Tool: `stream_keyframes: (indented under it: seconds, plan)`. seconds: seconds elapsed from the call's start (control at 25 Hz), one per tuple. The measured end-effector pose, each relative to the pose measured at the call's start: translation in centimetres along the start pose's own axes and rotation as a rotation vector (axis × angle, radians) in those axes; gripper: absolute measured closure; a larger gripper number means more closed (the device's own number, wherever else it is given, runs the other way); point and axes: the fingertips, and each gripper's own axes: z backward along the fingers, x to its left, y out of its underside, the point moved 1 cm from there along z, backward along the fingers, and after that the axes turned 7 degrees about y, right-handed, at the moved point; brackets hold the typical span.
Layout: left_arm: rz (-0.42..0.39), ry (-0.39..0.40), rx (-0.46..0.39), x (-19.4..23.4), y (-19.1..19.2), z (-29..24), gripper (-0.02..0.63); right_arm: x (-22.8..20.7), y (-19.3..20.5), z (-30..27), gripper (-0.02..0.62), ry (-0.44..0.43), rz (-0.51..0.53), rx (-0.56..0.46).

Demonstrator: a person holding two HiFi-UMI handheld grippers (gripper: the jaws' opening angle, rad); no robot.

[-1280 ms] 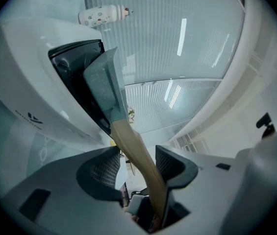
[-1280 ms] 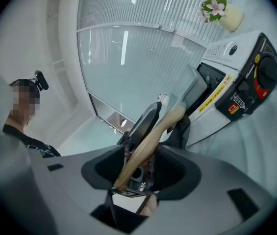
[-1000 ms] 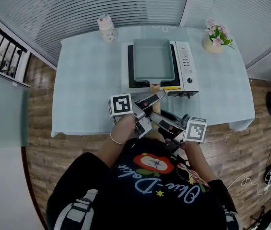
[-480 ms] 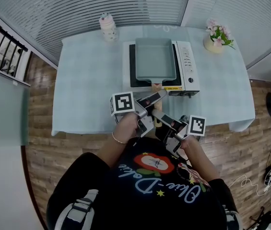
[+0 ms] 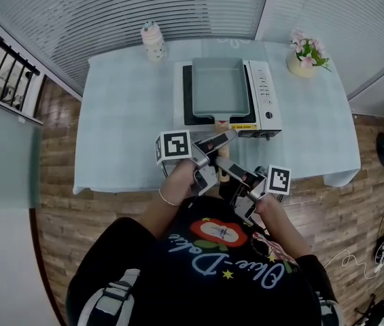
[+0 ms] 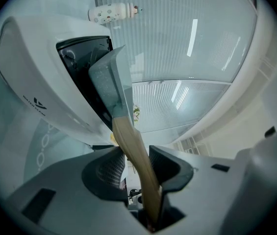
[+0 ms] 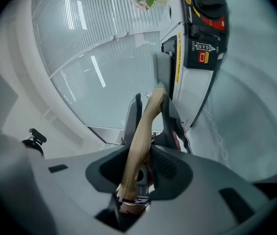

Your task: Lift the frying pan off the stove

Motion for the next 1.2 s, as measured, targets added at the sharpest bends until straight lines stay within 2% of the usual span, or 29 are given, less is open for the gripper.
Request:
stream_keyframes:
  seconds: [0.28, 0.76, 1.2]
  plan:
    - [-0.015, -0.019, 0.009, -0.5, 0.0, 0.2, 0.471, 0.4, 0.1, 0.0, 0.476, -0.026, -0.015, 0.0]
    - [-0.095, -0.041, 0.042, -2.5, -0.4, 0.2, 0.474, 2.1, 0.3, -0.5, 0.476, -0.078, 0.02, 0.006]
    - [-0.151, -0.024, 0.055, -5.2, -0.9, 0.0, 0.472, 4.5, 0.2, -0.9, 0.476, -0.104, 0.073, 0.007]
